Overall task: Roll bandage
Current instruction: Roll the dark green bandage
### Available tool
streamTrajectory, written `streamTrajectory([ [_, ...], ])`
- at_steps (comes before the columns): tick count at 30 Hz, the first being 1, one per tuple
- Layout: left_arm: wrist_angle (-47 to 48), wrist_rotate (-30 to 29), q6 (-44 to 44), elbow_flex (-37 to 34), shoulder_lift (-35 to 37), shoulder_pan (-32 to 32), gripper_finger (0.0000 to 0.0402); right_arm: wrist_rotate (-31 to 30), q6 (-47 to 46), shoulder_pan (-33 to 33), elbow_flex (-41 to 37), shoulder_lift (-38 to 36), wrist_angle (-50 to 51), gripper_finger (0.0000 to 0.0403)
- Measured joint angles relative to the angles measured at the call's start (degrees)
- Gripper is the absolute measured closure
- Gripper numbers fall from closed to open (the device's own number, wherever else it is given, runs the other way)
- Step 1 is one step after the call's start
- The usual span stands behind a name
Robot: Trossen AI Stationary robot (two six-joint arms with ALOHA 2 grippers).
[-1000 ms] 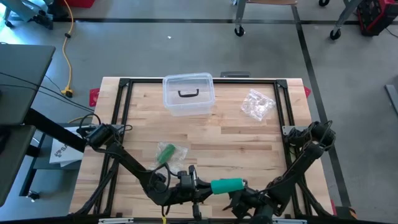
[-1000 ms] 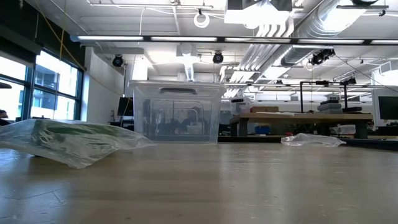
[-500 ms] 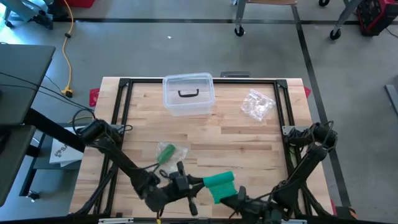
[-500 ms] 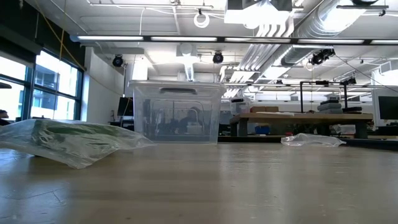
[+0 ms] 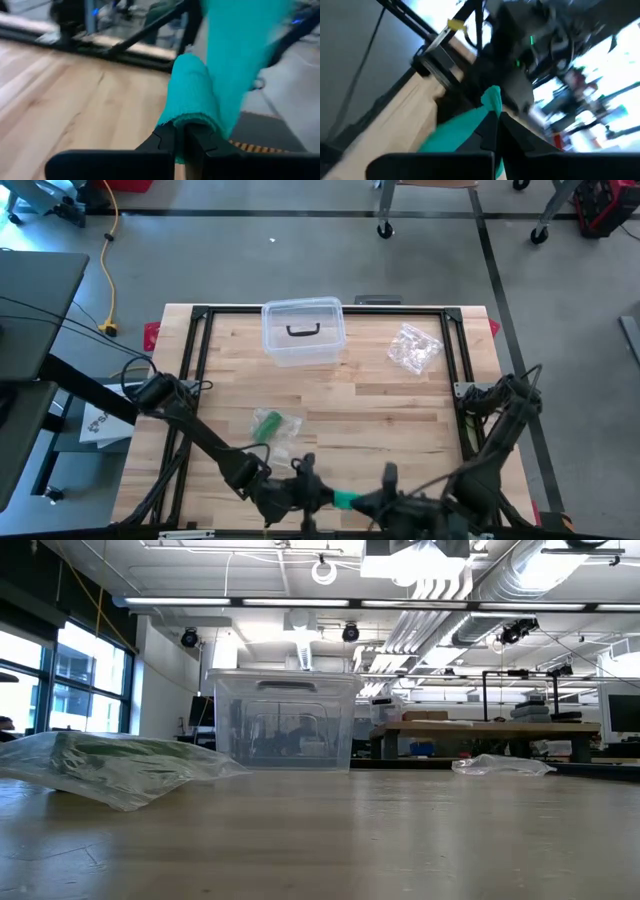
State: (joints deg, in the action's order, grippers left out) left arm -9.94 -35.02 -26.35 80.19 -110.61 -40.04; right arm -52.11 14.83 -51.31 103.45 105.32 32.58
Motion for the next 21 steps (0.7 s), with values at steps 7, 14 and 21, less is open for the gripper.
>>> streamTrajectory([
  [7, -3.84, -2.32, 5.76, -0.07, -0.28, -3.71, 0.0397, 9.92, -9.25, 5.71, 0.67, -0.07, 6.19, 0.0403],
  [14, -0.21, -16.23, 4.57, -0.1, -0.35, -5.57, 0.0398, 27.96, -12.5, 4.81, 2.76, -0.24, 2.76, 0.0403],
  [21, -9.92, -19.21, 14.86, -0.11, -0.17, -5.79, 0.0398, 29.92, -14.44, 1.07, 2.76, 0.11, 3.59, 0.0403],
])
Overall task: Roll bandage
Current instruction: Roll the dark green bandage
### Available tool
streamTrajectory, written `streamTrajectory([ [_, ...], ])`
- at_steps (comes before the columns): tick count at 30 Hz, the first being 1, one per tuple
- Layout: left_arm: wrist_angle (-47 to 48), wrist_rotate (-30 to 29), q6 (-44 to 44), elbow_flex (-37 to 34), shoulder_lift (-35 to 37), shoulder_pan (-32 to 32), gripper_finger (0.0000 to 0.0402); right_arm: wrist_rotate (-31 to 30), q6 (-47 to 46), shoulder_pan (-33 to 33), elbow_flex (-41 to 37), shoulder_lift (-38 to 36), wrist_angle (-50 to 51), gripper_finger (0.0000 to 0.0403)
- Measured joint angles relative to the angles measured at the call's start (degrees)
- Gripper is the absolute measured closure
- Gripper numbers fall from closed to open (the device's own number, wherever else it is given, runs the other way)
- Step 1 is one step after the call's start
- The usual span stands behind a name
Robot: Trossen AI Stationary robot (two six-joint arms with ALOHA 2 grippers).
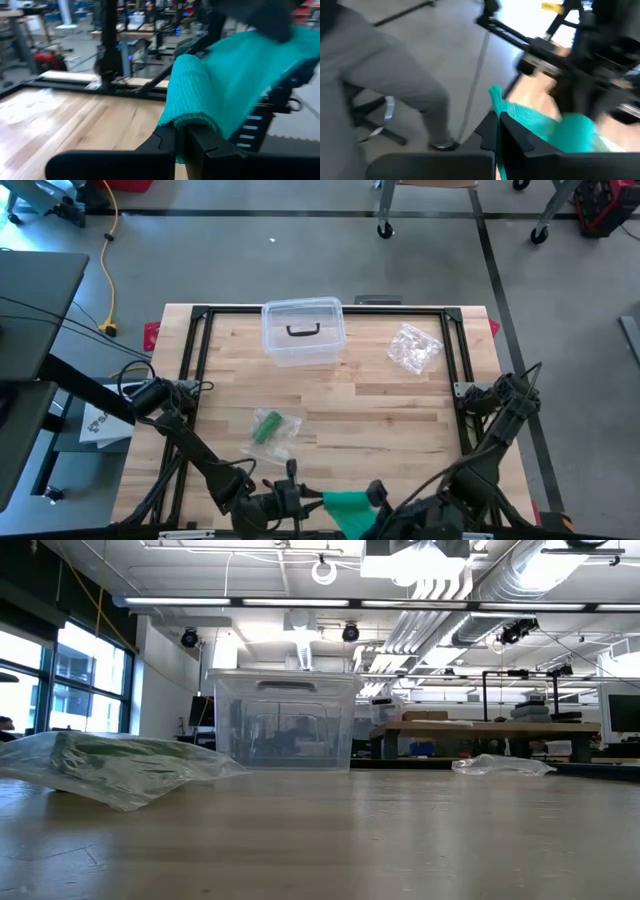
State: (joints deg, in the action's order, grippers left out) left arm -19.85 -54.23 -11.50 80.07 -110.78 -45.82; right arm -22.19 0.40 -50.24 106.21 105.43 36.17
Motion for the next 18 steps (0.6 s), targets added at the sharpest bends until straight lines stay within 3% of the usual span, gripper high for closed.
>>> streamTrajectory([
  [6, -1.58, 3.22, 0.96, 0.0, 0.04, 0.0, 0.0398, -7.06, 0.64, -0.44, 0.0, 0.0, -1.35, 0.0403],
  [10, -0.99, 11.86, -3.72, 0.0, 0.07, 0.39, 0.0398, -13.45, 0.47, 0.93, -0.06, -0.44, -1.86, 0.0403],
  [14, 0.14, 14.95, -8.28, 0.02, 0.09, 0.66, 0.0398, -12.94, -0.52, 3.2, -0.11, -1.88, -3.37, 0.0403],
  [18, 0.58, 15.23, -9.53, 0.02, 0.07, 0.59, 0.0395, -7.58, -2.79, 5.83, -0.11, -2.36, -2.13, 0.0403],
])
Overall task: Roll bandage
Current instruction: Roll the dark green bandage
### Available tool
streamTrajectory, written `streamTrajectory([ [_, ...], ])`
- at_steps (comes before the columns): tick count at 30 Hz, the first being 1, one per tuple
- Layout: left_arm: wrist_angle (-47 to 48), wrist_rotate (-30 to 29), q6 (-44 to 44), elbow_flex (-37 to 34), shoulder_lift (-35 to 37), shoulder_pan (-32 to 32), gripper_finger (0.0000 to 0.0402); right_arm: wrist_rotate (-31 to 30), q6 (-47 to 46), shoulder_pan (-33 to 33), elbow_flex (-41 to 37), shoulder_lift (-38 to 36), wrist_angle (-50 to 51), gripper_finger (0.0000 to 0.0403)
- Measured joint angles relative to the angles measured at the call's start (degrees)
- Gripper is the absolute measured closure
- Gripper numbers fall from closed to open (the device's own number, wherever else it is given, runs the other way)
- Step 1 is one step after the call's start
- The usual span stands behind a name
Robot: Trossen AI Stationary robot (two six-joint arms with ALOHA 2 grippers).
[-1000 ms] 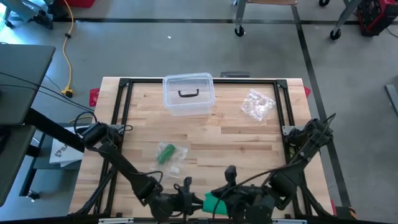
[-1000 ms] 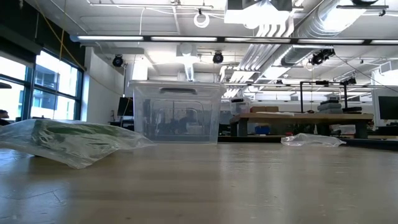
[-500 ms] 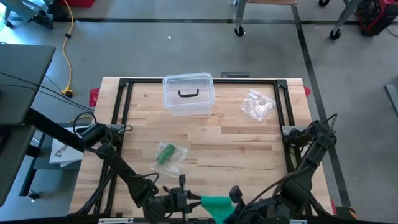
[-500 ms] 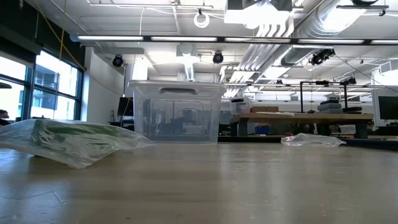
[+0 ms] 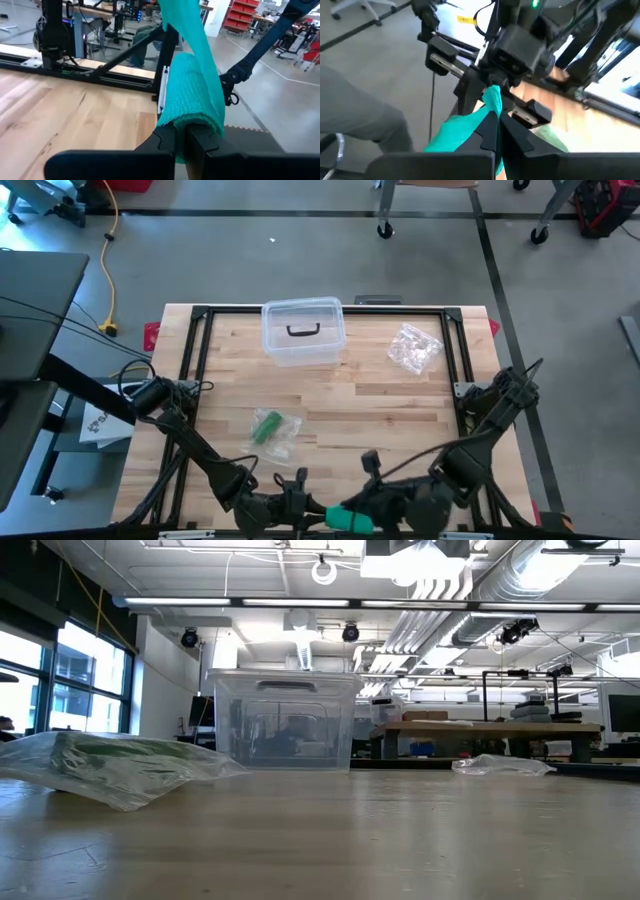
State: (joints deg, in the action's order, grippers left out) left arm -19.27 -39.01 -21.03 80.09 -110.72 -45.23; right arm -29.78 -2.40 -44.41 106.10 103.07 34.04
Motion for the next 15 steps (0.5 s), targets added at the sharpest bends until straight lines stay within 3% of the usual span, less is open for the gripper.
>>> streamTrajectory([
  [9, 8.71, -7.59, -6.06, 0.02, -0.07, 0.17, 0.0392, 13.59, -0.09, 1.13, -0.02, 0.46, -4.12, 0.0403],
  [11, 10.19, -8.73, -7.34, 0.09, -0.07, 0.32, 0.0392, 13.36, -0.18, 0.47, -0.02, 0.46, -4.14, 0.0403],
  [15, 10.15, -7.29, -6.28, 0.09, -0.07, 0.34, 0.0395, 5.77, -0.57, -0.54, -0.02, 0.48, -3.0, 0.0403],
])
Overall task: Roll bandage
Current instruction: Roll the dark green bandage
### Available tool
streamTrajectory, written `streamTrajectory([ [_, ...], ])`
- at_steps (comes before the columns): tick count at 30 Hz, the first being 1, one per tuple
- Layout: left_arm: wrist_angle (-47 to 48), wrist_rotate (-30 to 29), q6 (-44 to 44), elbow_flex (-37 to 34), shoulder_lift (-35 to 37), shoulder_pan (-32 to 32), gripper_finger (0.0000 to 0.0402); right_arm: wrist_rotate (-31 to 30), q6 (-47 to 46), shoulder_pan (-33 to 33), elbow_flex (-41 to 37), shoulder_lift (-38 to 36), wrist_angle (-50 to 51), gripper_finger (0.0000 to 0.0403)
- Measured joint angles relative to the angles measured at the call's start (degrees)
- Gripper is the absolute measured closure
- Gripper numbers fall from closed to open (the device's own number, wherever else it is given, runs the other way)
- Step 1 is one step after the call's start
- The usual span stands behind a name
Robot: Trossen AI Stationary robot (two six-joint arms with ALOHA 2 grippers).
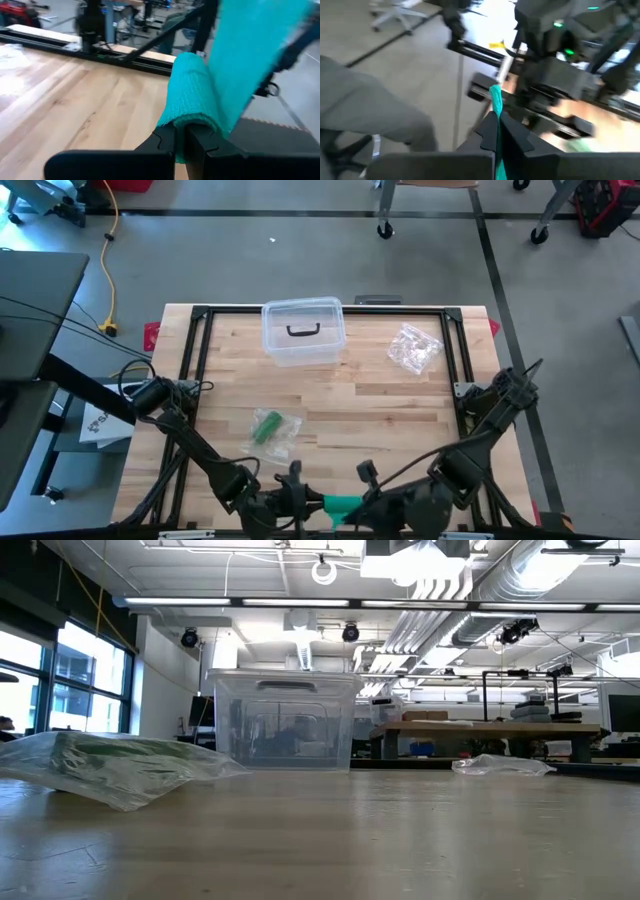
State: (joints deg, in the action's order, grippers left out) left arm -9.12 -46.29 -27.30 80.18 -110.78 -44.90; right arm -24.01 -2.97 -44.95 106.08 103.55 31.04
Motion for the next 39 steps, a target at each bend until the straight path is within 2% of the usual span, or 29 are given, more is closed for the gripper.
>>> streamTrajectory([
  [3, -1.02, 3.76, 1.54, 0.0, 0.0, -0.43, 0.0395, -4.32, -1.46, 0.38, 0.0, -0.26, 3.74, 0.0403],
  [7, -4.34, 8.34, 4.92, 0.0, -0.02, -1.51, 0.0395, -4.21, -4.55, 3.42, -0.04, -0.39, 10.41, 0.0403],
  [11, -9.44, 9.06, 13.33, -0.13, -0.02, -3.47, 0.0395, 2.58, -5.84, 7.1, -4.16, -0.37, 9.28, 0.0403],
  [14, -12.85, 6.49, 20.1, -0.22, -0.11, -5.51, 0.0395, 10.01, -4.46, 8.38, -10.16, -0.37, 2.05, 0.0403],
  [17, -15.04, 3.68, 24.78, -0.26, -0.2, -7.21, 0.0396, 13.5, -4.6, 8.4, -17.06, -0.42, -9.74, 0.0403],
  [22, -19.09, 0.01, 30.38, -0.28, -0.26, -8.46, 0.0396, 17.03, -6.0, 7.44, -28.59, -0.42, -34.05, 0.0403],
  [28, -26.91, -0.34, 38.68, -0.27, -0.26, -8.41, 0.0396, 17.21, -7.18, 5.36, -36.14, 0.04, -57.37, 0.0403],
  [32, -31.53, 0.39, 44.22, -0.21, -0.26, -7.87, 0.0396, 17.56, -7.08, 3.88, -36.85, 0.66, -65.1, 0.0403],
  [39, -33.36, 3.24, 45.86, -0.11, -0.15, -6.84, 0.0396, 17.86, -8.55, 2.98, -36.85, 0.72, -68.5, 0.0392],
])
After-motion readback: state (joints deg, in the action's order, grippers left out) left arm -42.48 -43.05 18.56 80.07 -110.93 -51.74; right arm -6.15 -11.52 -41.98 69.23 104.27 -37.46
